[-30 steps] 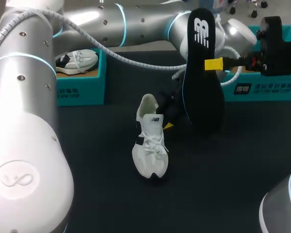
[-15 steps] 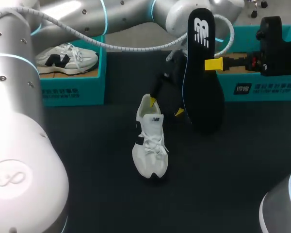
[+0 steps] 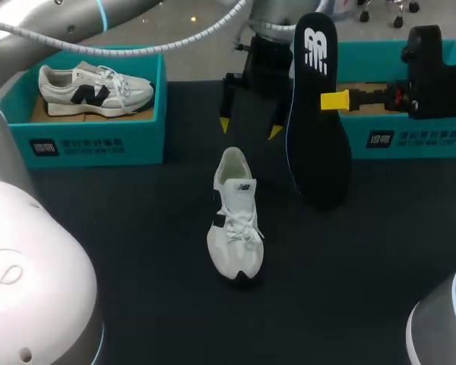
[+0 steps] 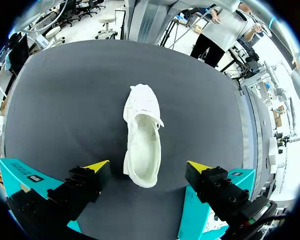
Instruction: Take the shoe out of the shoebox, open the shoe tongue, remove and reinsert the insole, then place the shoe into the shoebox
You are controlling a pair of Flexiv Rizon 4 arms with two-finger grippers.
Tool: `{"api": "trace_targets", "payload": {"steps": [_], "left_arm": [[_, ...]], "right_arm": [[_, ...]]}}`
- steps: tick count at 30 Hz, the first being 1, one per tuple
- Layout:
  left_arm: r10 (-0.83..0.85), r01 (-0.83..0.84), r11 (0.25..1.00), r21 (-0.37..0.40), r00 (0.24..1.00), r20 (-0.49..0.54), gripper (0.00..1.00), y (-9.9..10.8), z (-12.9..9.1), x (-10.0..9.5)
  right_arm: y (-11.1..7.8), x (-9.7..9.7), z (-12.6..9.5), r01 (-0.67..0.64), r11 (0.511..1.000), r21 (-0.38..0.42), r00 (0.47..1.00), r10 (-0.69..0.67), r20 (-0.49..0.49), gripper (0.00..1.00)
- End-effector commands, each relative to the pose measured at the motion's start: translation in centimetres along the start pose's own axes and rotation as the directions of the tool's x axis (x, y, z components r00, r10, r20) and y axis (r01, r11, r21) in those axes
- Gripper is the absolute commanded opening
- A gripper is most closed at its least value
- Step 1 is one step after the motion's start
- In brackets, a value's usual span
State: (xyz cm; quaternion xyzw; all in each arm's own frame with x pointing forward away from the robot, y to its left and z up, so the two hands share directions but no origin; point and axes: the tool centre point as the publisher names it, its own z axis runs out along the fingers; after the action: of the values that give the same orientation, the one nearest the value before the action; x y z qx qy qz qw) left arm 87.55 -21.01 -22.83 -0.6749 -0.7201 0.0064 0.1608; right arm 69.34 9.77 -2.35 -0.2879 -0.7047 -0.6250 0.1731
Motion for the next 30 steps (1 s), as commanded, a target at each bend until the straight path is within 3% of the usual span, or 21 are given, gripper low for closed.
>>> {"api": "trace_targets", "payload": {"steps": [1,14,22,30], "left_arm": [[0.004,-0.001,1.000,-0.011,0.977,0.213,1.00,-0.3,-0.2,2.3],[0.004,-0.001,1.000,-0.011,0.977,0.213,1.00,-0.3,-0.2,2.3],[0.003,0.000,1.000,-0.006,0.862,0.507,1.00,-0.2,-3.5,2.3],[0.041,-0.001,0.998,-0.061,0.748,0.663,1.00,-0.5,-6.7,2.7]], "right_arm": [[0.1,-0.2,0.2,0.000,1.000,0.002,1.000,0.000,0.000,0.00],[0.1,-0.2,0.2,0.000,1.000,0.002,1.000,0.000,0.000,0.00],[3.3,-2.2,-0.1,-0.147,0.985,-0.095,0.989,0.144,-0.032,0.00],[7.4,-4.5,-1.1,-0.238,0.969,-0.063,0.971,0.236,-0.033,0.00]]}}
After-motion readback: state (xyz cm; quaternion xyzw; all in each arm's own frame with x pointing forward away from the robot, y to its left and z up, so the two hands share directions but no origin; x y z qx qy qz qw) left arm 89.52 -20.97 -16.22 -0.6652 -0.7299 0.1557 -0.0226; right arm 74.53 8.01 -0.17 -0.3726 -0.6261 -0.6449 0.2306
